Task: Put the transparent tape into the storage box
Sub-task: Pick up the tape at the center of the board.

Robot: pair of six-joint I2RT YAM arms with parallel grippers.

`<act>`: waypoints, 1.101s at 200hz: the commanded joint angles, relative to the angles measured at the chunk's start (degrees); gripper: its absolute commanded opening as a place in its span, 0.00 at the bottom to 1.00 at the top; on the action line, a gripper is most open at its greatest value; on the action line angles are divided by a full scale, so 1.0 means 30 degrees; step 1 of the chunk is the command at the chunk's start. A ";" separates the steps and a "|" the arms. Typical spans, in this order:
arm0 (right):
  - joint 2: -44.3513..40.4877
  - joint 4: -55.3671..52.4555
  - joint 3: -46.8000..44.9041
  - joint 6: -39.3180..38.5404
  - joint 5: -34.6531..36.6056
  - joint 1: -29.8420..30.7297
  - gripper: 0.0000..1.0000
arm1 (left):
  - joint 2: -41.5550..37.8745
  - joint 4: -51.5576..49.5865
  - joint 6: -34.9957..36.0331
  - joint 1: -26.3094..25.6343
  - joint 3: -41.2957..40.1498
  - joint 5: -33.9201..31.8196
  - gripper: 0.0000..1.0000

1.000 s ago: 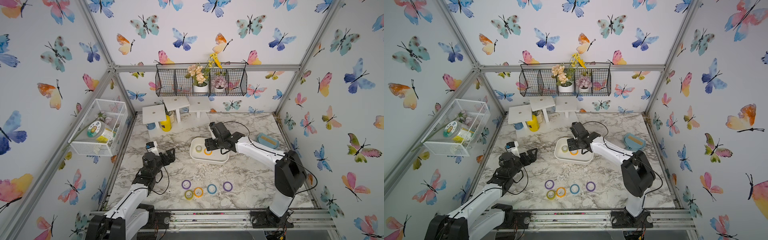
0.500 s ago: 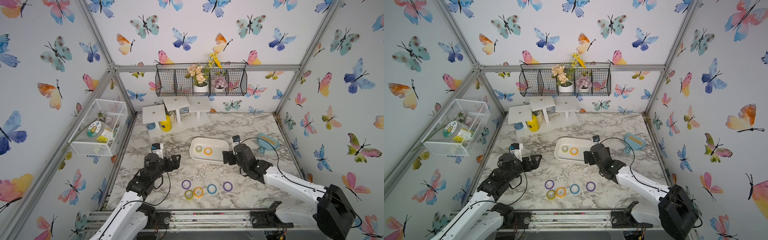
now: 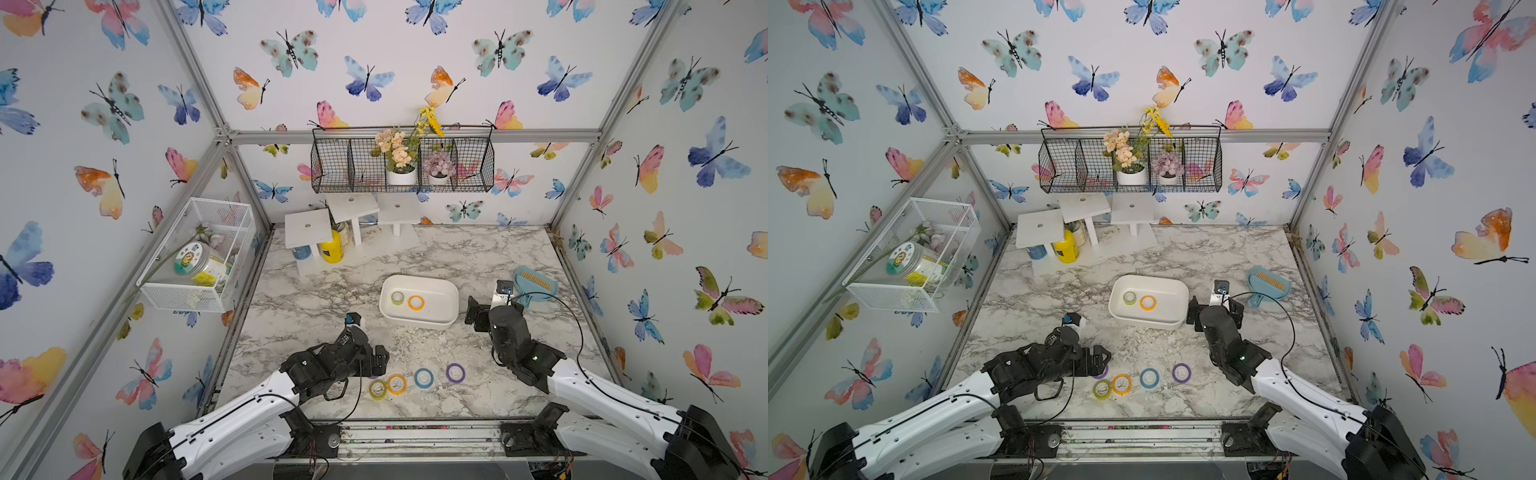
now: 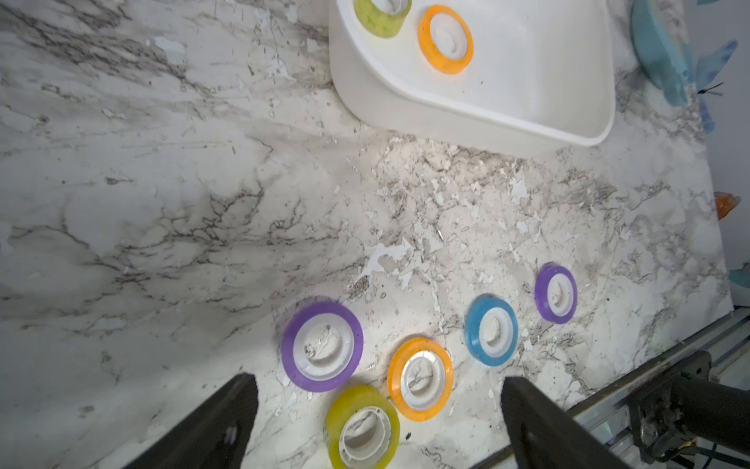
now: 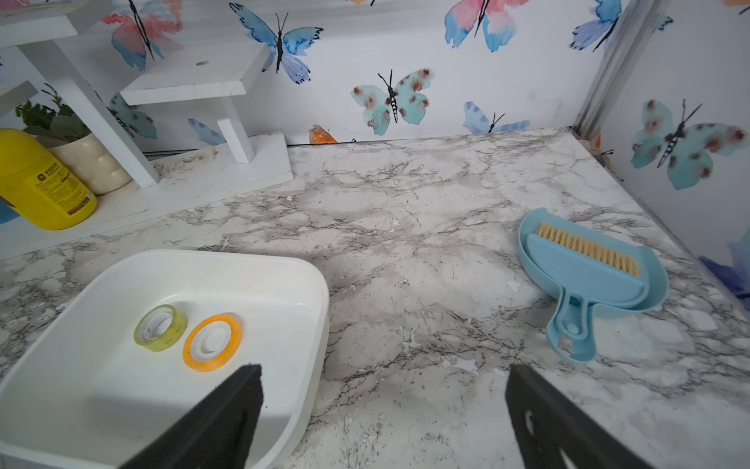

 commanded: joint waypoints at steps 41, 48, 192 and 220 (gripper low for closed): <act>-0.0027 0.1271 -0.0544 0.0035 0.1929 -0.0138 0.99 | 0.3583 -0.2620 -0.3293 -0.4606 0.0794 -0.2379 1.00; 0.0116 0.1228 -0.0471 0.0057 0.1994 -0.0127 0.99 | 0.3999 -0.2655 -0.3327 -0.4946 0.0887 -0.2350 0.98; 0.0847 0.1021 -0.0220 0.0094 0.2142 -0.0140 0.99 | 0.7414 -0.2009 -0.3900 -0.6254 0.0719 -0.2697 0.73; 0.0930 0.0962 -0.0188 0.0094 0.2171 -0.0138 0.99 | 0.7712 -0.1899 -0.3884 -0.6285 0.0814 -0.3073 0.71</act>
